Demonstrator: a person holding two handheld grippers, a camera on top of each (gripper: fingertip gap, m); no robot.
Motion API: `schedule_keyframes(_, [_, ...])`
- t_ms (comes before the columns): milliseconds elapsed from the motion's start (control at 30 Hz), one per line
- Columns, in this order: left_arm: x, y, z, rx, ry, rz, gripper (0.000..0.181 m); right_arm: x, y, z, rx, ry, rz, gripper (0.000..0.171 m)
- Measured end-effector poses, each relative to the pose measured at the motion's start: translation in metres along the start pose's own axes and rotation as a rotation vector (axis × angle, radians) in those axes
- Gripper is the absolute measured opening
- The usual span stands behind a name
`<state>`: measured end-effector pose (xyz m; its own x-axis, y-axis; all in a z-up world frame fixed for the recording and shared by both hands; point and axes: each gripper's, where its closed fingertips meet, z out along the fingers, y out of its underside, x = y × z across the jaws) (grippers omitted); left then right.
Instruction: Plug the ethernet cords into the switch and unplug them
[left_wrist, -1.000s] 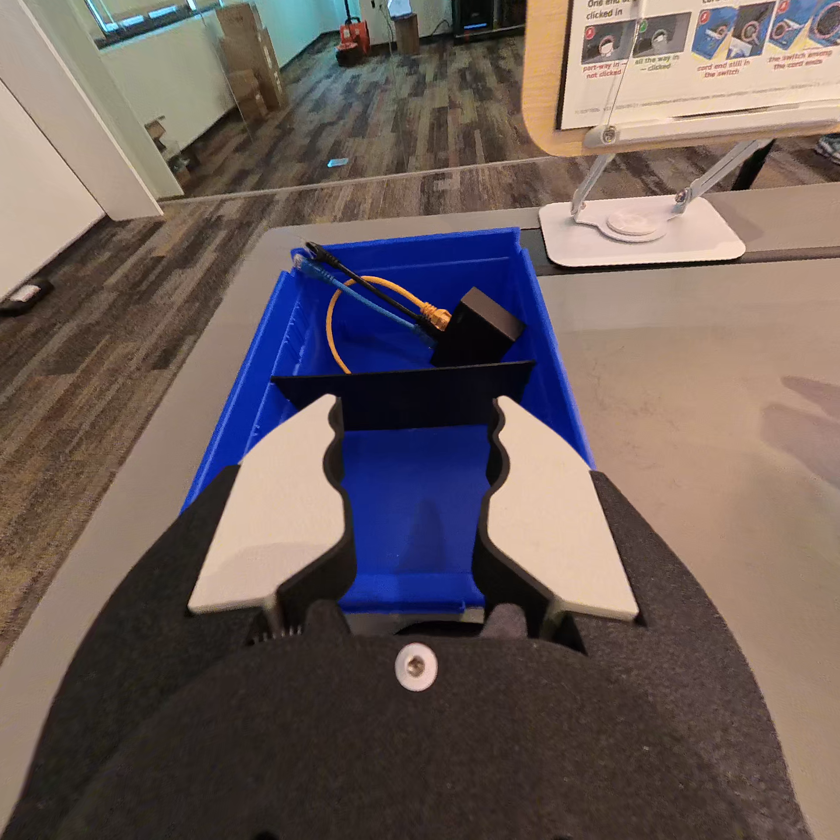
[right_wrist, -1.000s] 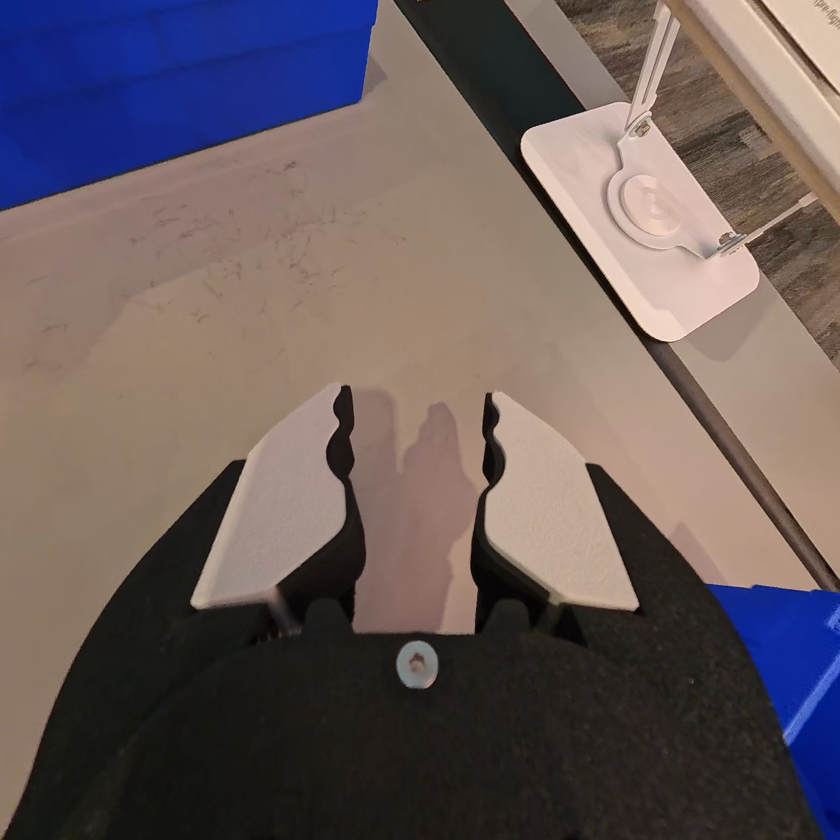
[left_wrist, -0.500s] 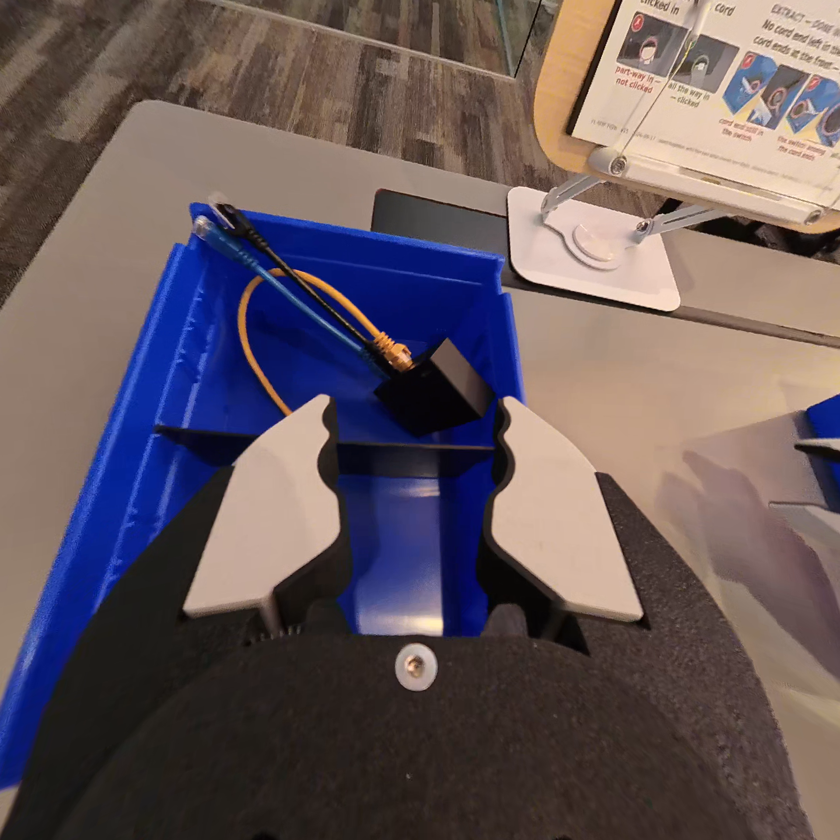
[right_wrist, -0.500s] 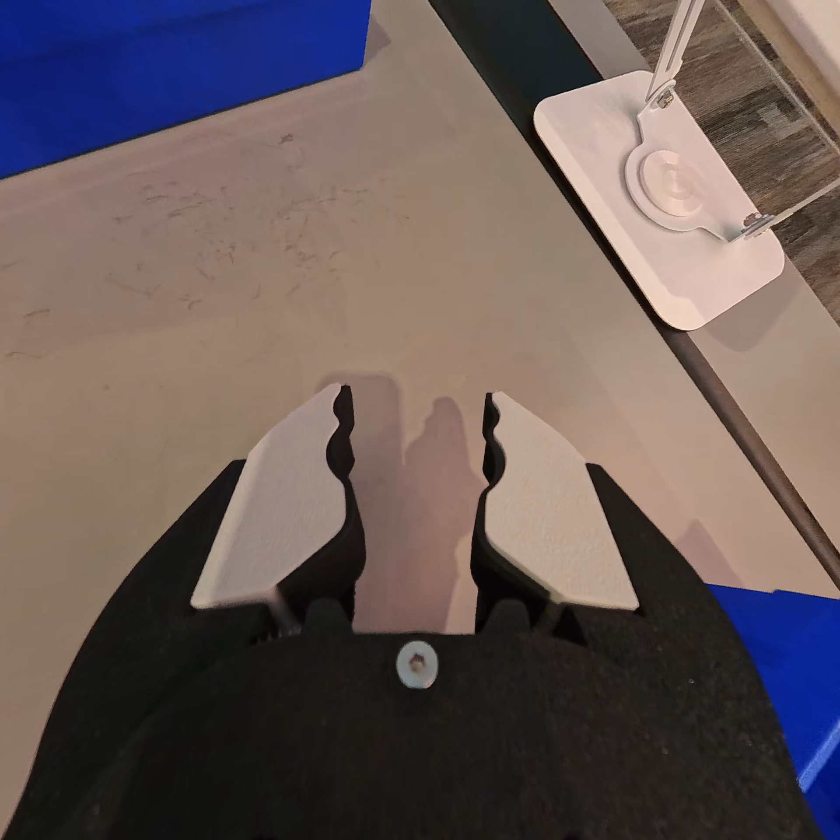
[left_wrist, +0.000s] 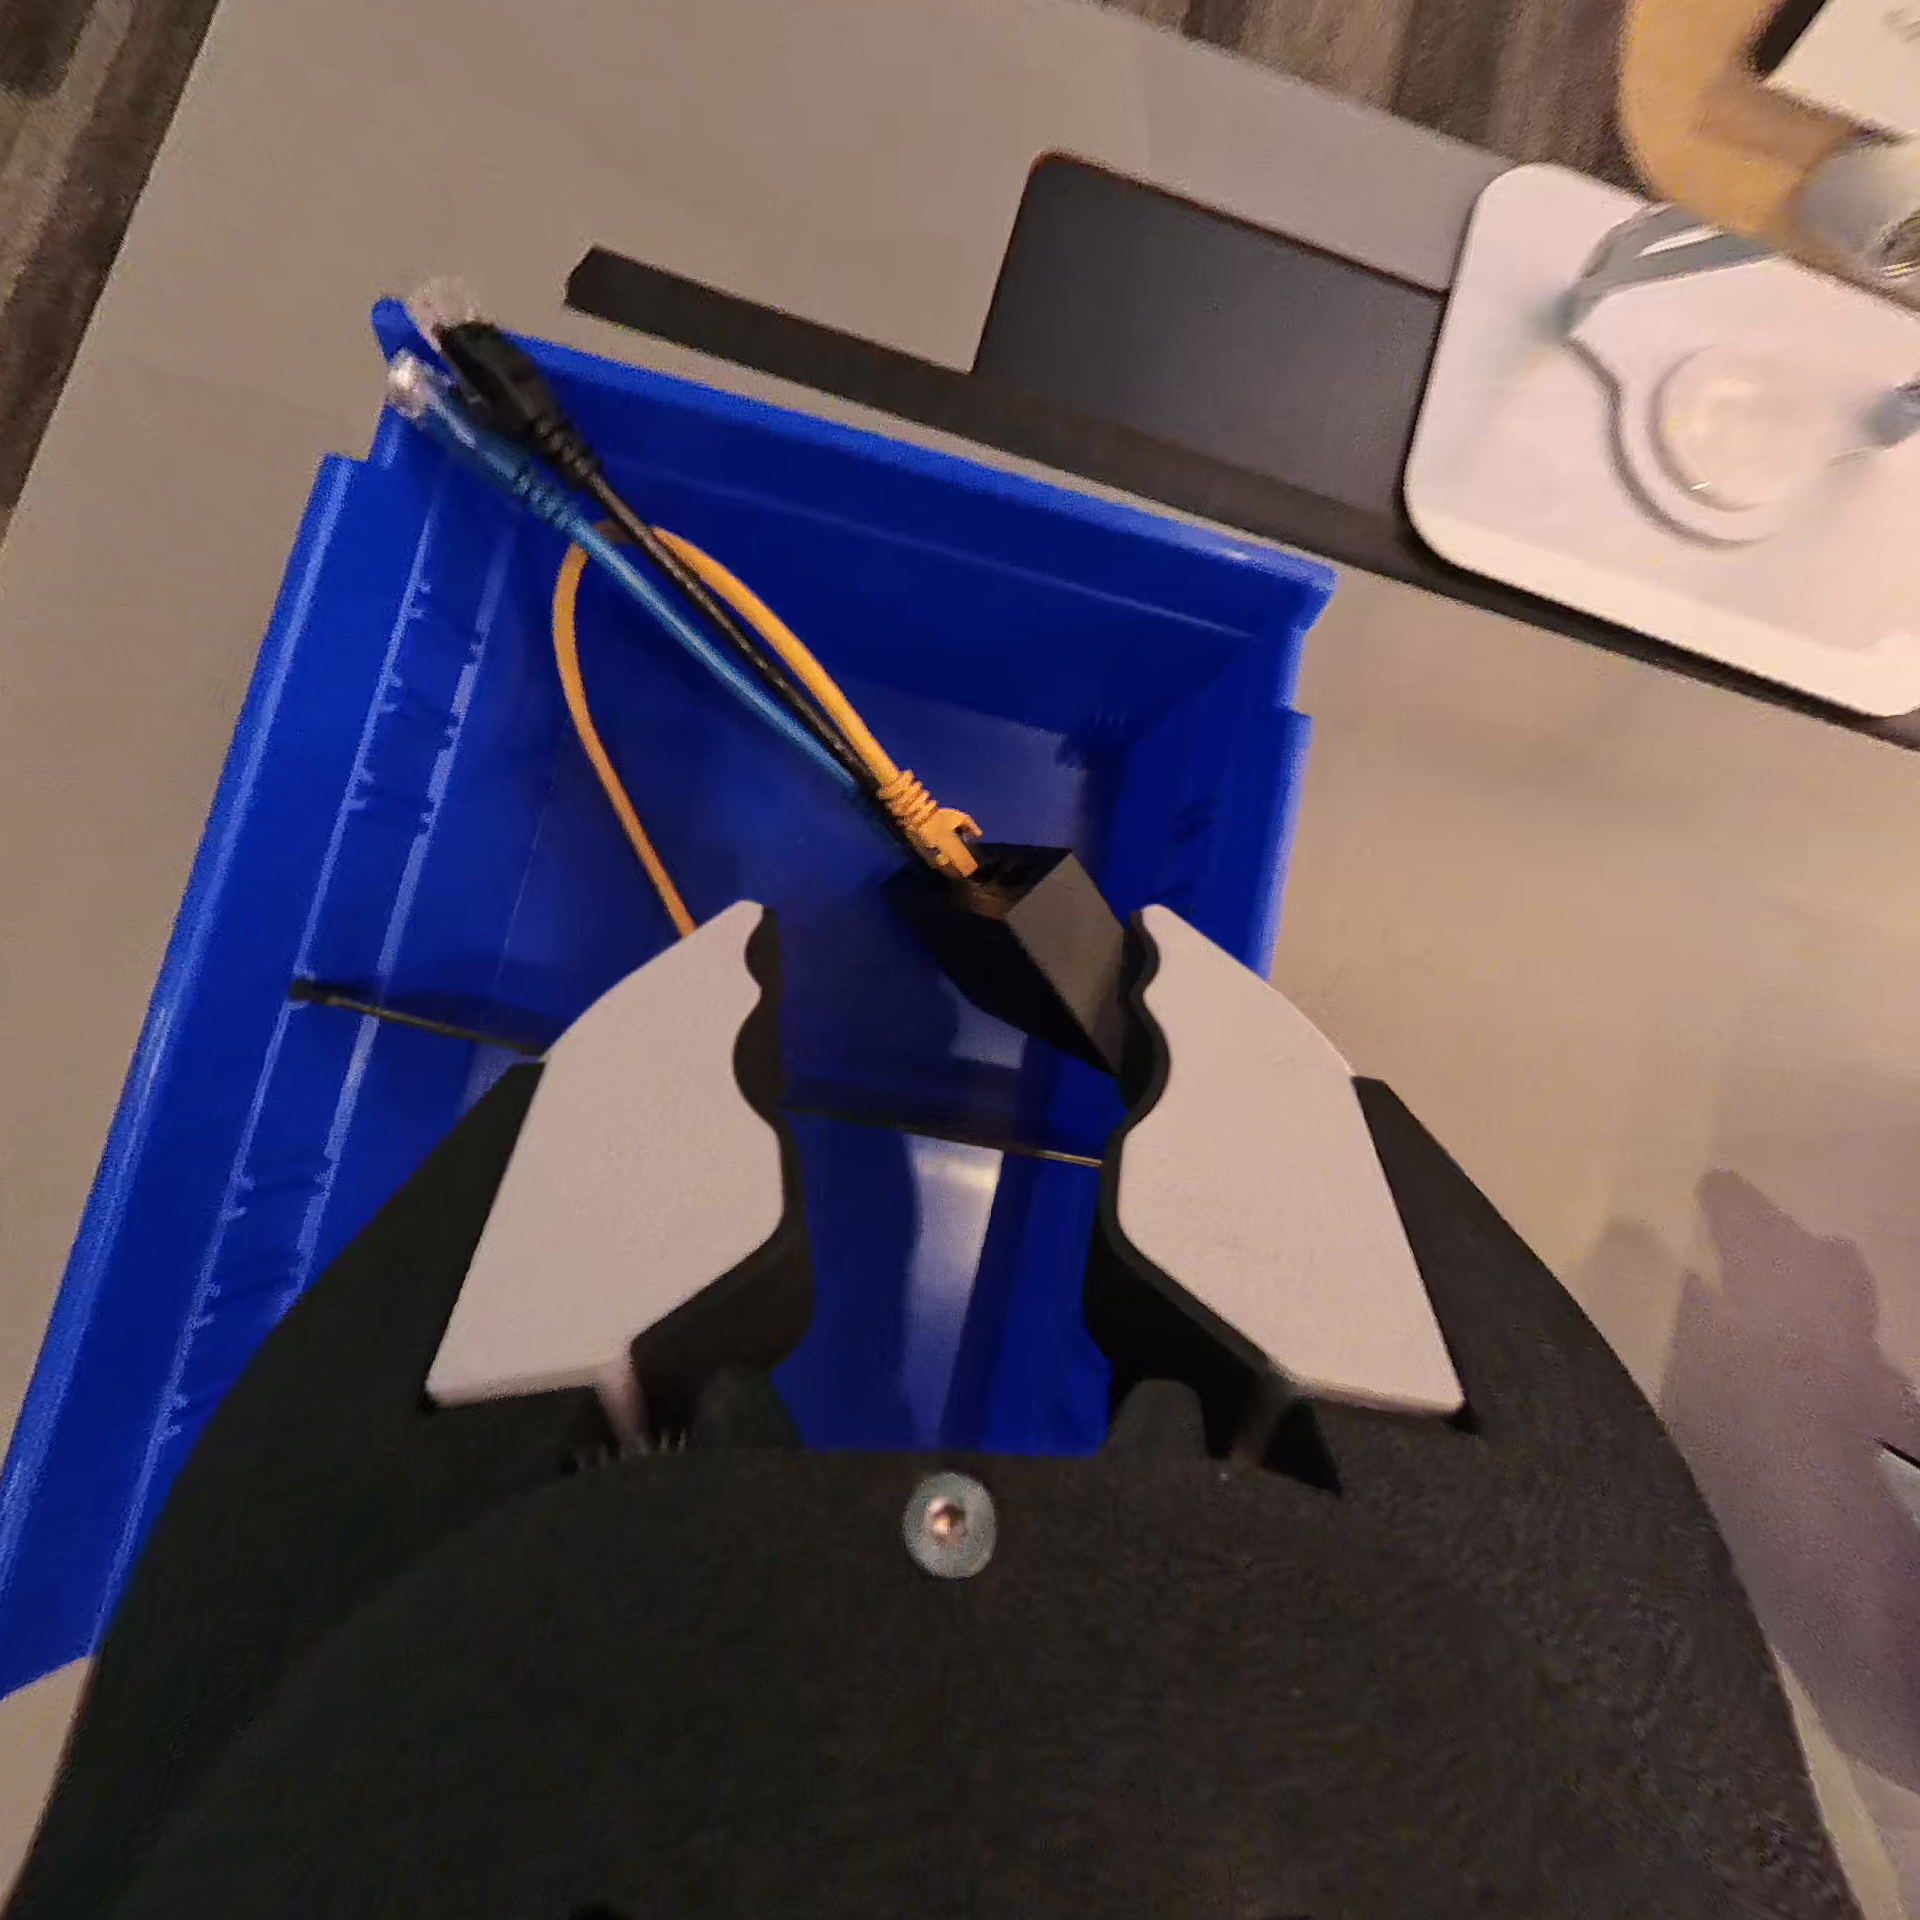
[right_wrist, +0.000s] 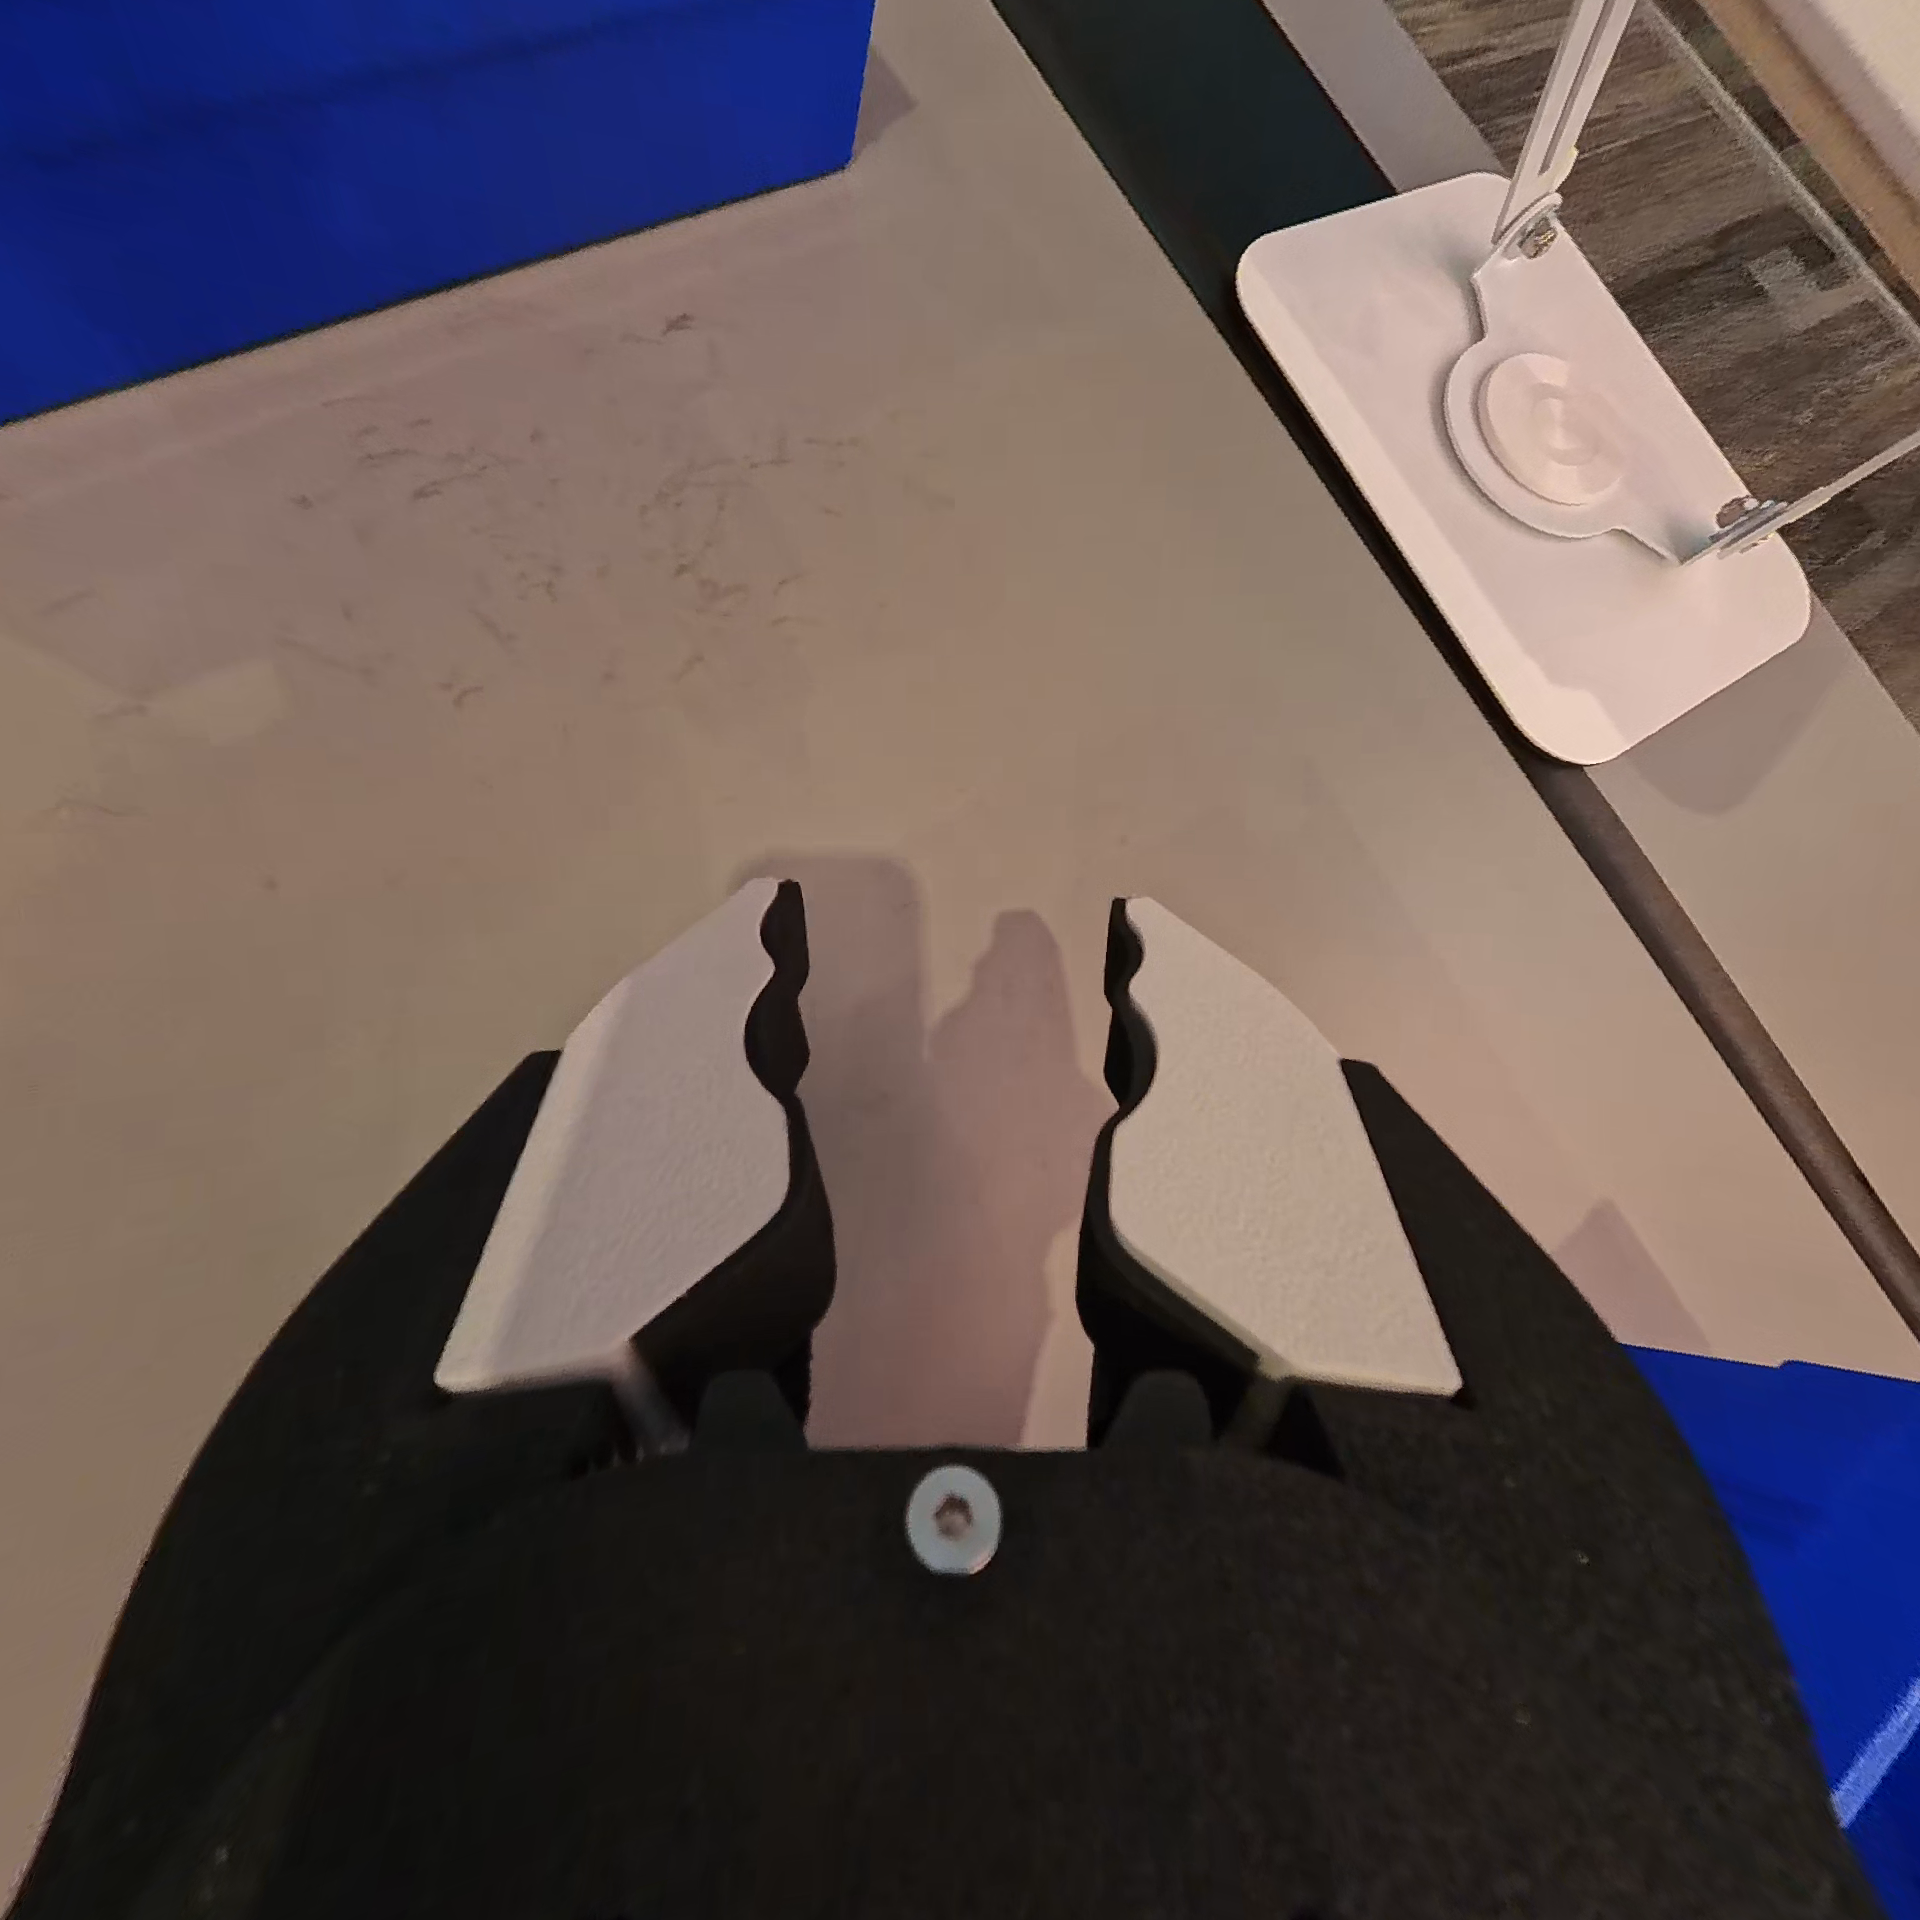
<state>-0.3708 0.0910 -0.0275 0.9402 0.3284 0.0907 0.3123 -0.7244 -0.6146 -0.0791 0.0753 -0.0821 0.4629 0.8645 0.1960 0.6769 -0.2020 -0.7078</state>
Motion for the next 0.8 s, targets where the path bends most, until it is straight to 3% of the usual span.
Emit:
schedule_keyframes(467, [0.005,0.023,0.024,-0.157,-0.046,-0.177,0.061,0.002,-0.008,-0.01,0.034,-0.007,0.001,0.054])
schedule_keyframes(800, [0.01,0.014,0.034,-0.167,-0.143,-0.151,0.055,0.004,-0.009,-0.012,0.044,-0.018,0.003,0.054])
